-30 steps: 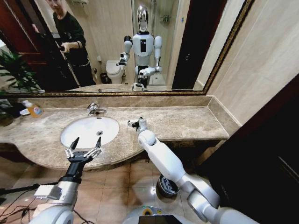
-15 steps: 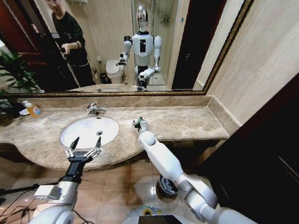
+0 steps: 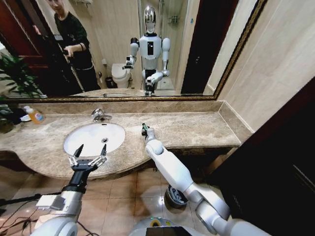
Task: Pick up the trash from the sink and place it in the trash bin.
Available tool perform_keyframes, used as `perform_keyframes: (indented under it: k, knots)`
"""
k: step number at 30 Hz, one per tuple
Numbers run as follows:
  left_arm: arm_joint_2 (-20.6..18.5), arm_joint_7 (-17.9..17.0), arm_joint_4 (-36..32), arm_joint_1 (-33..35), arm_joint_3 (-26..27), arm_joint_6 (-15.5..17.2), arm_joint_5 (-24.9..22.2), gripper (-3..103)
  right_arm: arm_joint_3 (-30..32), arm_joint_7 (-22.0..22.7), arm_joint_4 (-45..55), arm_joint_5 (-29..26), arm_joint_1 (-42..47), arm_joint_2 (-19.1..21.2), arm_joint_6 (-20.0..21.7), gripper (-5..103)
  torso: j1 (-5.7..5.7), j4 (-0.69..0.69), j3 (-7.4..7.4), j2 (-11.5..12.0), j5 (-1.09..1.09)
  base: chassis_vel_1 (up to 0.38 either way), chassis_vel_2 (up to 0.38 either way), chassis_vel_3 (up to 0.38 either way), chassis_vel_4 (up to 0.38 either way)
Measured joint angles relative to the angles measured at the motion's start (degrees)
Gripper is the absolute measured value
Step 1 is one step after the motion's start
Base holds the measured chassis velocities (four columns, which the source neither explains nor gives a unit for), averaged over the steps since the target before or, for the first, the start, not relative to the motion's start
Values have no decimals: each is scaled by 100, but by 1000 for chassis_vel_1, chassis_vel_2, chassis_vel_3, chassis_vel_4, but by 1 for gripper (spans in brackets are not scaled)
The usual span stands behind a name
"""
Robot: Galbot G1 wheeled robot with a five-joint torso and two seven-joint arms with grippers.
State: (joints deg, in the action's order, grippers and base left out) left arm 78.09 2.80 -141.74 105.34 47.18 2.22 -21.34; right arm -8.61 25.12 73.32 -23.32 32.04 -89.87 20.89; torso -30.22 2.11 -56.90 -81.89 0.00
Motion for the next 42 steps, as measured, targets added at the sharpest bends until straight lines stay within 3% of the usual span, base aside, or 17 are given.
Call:
perform_keyframes:
  k: [6,8,12,18,24,26,27,32,33,35,38,42]
  knots:
    - [0,0,0,0,0,0,0,100,-68,-9,142,-6,82,62,64,7,0,0,0,0,0,0,0,0,0]
    - [0,0,0,0,0,0,0,100,-74,-18,160,-6,95,72,65,7,0,0,0,0,0,0,0,0,0]
    - [0,0,0,0,0,0,0,100,-87,-30,218,-7,135,115,62,28,0,0,0,0,0,0,0,0,0]
    - [0,0,0,0,0,0,0,100,-99,-33,269,-25,162,176,57,44,0,0,0,0,0,0,0,0,0]
    - [0,0,0,0,0,0,0,100,-90,-68,257,-30,163,229,35,72,0,0,0,0,0,0,0,0,0]
    - [0,0,0,0,0,0,0,100,-88,-75,251,-30,163,236,29,72,0,0,0,0,0,0,0,0,0]
    - [0,0,0,0,0,0,0,100,-83,-97,237,-31,166,250,19,79,0,0,0,0,0,0,0,0,0]
    - [0,0,0,0,0,0,0,100,-74,-131,197,-30,170,255,-6,77,0,0,0,0,0,0,0,0,0]
    - [0,0,0,0,0,0,0,100,-71,-137,173,-30,170,247,-18,68,0,0,0,0,0,0,0,0,0]
    - [0,0,0,0,0,0,0,100,-71,-138,161,-29,170,238,-25,68,0,0,0,0,0,0,0,0,0]
    - [0,0,0,0,0,0,0,100,-84,-138,155,-27,170,219,-31,52,0,0,0,0,0,0,0,0,0]
    - [0,0,0,0,0,0,0,100,-91,-136,154,-26,171,209,-34,41,0,0,0,0,0,0,0,0,0]
